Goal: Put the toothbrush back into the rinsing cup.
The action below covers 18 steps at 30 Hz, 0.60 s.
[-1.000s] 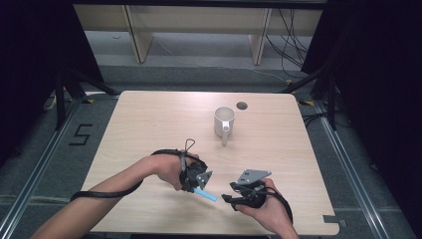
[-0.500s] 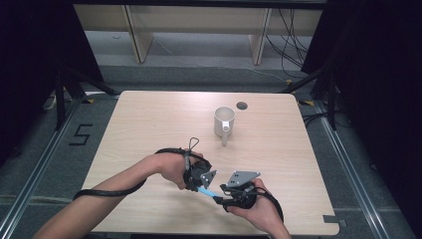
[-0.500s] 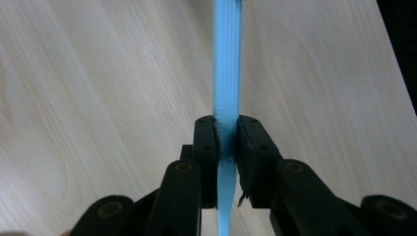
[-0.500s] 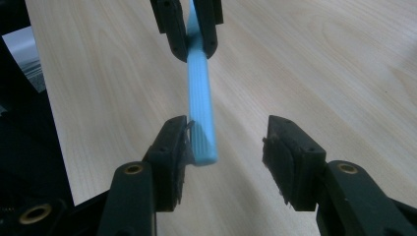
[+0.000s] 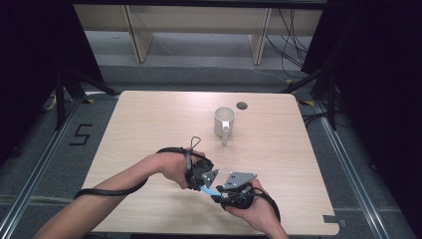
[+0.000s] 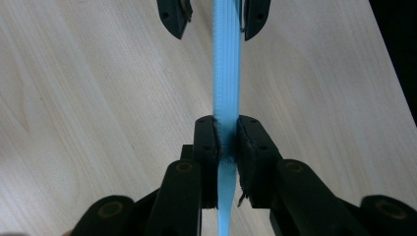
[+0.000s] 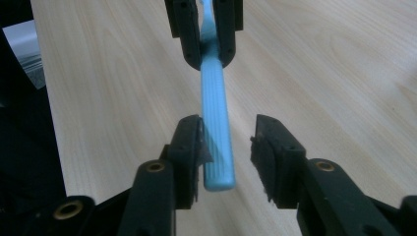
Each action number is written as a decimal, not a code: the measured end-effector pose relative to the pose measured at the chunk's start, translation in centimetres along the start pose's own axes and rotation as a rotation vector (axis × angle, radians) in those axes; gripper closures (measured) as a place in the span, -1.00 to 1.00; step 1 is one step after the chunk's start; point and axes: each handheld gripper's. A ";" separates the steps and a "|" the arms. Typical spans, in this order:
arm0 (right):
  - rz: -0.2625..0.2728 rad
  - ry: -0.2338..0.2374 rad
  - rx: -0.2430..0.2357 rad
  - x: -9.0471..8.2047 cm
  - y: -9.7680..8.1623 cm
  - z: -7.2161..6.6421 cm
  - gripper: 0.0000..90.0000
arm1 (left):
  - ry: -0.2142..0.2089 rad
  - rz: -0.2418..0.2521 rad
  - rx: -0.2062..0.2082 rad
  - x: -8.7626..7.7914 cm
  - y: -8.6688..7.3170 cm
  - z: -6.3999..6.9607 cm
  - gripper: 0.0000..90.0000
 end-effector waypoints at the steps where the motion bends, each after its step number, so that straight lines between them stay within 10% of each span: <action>1: 0.015 0.010 -0.027 0.2 0.1 0.1 0.48 | 0.001 -0.001 0.001 0.0 0.0 0.0 0.75; 18: 0.029 0.017 -0.035 0.6 0.1 -0.3 0.66 | 0.003 0.009 -0.002 0.0 0.1 -0.1 0.75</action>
Point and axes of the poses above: each handheld gripper's, and its own axes: x roughly forward along the jaws, y roughly out of its top, z roughly to its right, and after that the axes turned 6 degrees about z, right-handed
